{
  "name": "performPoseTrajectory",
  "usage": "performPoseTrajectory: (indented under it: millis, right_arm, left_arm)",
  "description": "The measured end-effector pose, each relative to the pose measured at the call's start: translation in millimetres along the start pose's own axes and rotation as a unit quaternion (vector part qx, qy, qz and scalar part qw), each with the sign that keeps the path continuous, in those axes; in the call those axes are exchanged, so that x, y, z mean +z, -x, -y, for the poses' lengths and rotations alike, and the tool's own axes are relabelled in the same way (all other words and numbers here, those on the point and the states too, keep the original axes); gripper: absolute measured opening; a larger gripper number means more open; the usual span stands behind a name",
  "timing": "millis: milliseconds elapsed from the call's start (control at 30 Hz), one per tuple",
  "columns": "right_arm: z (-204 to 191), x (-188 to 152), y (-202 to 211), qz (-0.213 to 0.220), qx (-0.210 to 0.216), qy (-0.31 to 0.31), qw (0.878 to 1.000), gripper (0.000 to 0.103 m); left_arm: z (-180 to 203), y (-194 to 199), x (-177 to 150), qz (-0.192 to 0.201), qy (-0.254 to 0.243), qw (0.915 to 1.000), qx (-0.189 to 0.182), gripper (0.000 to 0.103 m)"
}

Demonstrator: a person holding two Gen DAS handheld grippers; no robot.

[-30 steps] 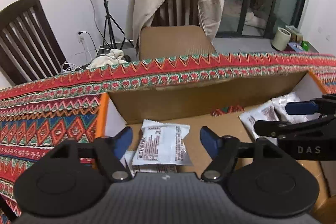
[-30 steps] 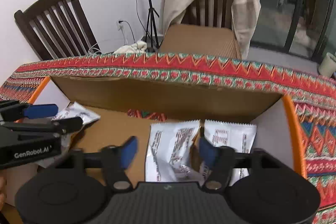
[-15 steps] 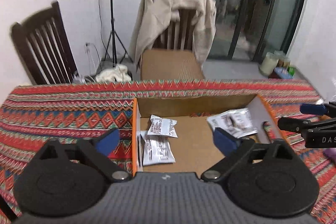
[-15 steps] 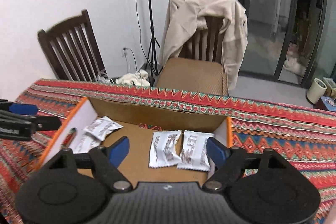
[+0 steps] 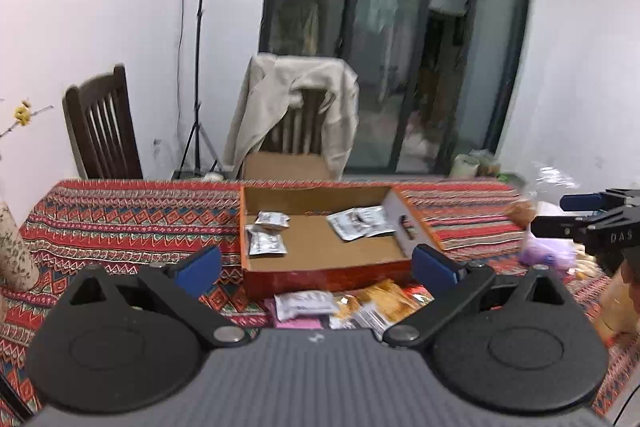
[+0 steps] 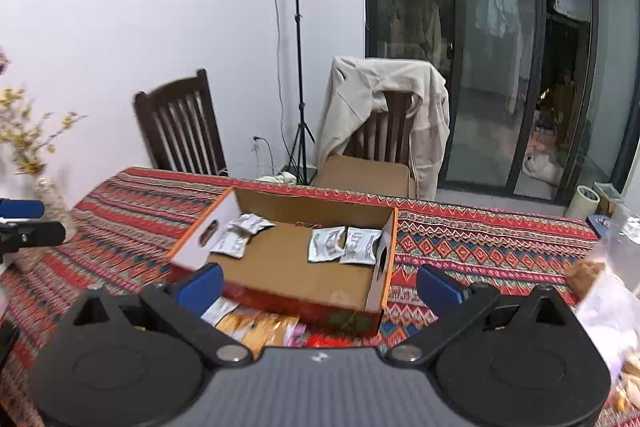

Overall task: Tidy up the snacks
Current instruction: 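Withdraw both tools from the box back toward the snack pile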

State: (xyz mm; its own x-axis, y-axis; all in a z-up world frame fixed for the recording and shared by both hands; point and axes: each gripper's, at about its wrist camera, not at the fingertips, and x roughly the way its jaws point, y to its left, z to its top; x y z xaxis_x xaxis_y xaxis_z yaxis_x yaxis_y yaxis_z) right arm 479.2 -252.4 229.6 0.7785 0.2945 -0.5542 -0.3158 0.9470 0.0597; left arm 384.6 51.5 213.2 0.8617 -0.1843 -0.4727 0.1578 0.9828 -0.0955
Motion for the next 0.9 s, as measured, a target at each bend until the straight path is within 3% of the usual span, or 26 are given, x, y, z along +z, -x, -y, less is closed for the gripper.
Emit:
performPoseTrajectory:
  millis: [233,433,567,700,800,900]
  right_arm:
    - [-14.0,-61.7,100.1,0.052,0.014,0.02,0.998,0.103]
    - [-40.5,-136.2,143.7,0.07,0.003,0.055,0.996,0.103]
    - [-61.6,-183.7,154.5,0.094,-0.032,0.077,0.992,0.103]
    - [-77.4,-226.1,153.8,0.093,-0.035,0.086,0.991,0.103]
    - [-88.0,-247.0,149.7,0.092,-0.044,0.08,0.992,0.103]
    - [-87.3,-253.2,138.5,0.101,-0.052,0.045,0.993,0.103]
  left_arm:
    - [10.5,82.0,-85.2,0.057,-0.02,0.9982,-0.003,0.103]
    - [23.2,100.4,-147.4,0.071,-0.027,0.9968,0.023,0.103]
    - [27.4,104.5,-179.7,0.07,-0.021,0.9965,0.042,0.103]
    - [24.3,98.0,-210.3,0.046,-0.034,0.9965,0.061,0.103]
    - [17.1,86.0,-218.1,0.016,-0.033,0.9971,0.067,0.103]
    - [10.8,77.6,-218.0,0.012,-0.024,0.9976,0.065,0.103]
